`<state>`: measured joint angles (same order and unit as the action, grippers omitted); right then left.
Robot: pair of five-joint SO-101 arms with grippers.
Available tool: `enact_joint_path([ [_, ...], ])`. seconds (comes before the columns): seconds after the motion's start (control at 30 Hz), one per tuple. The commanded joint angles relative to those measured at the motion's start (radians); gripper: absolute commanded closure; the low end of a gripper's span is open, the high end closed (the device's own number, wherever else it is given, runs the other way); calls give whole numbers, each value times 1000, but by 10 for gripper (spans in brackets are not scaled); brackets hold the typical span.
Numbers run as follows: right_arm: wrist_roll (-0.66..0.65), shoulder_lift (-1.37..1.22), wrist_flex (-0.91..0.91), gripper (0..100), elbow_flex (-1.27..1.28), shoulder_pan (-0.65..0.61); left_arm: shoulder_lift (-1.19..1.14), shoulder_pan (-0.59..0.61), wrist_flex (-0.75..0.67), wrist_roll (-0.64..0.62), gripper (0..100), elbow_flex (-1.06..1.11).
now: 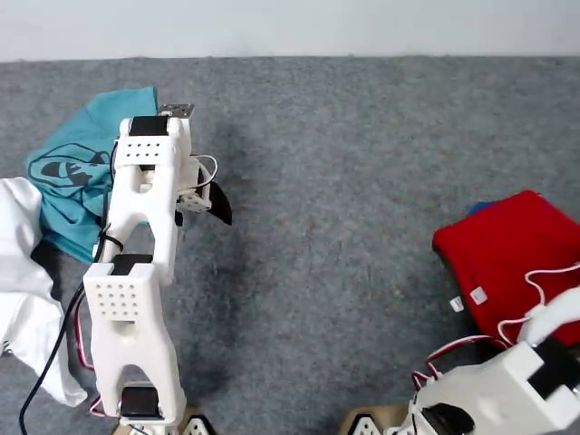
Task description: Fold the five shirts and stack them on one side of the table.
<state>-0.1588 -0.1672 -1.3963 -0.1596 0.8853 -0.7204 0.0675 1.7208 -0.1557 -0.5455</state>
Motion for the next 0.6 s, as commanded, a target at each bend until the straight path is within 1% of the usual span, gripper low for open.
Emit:
enact_joint_path([
  [0.0, 40, 21, -44, 850, -28, 21, 9, -5, -3, 11, 675, -5],
  [0.27, 40, 21, -254, 848, -203, 8, 9, -5, 0, 11, 675, -5],
  [0.4, 37, 12, -372, 848, -221, -85, 9, -5, -3, 11, 675, -5],
  [0.47, 15, 10, -380, 850, -186, -131, 9, -3, 0, 11, 675, -5],
  [0.57, 0, 13, -337, 851, -101, -183, 8, 0, 2, 11, 675, -4],
])
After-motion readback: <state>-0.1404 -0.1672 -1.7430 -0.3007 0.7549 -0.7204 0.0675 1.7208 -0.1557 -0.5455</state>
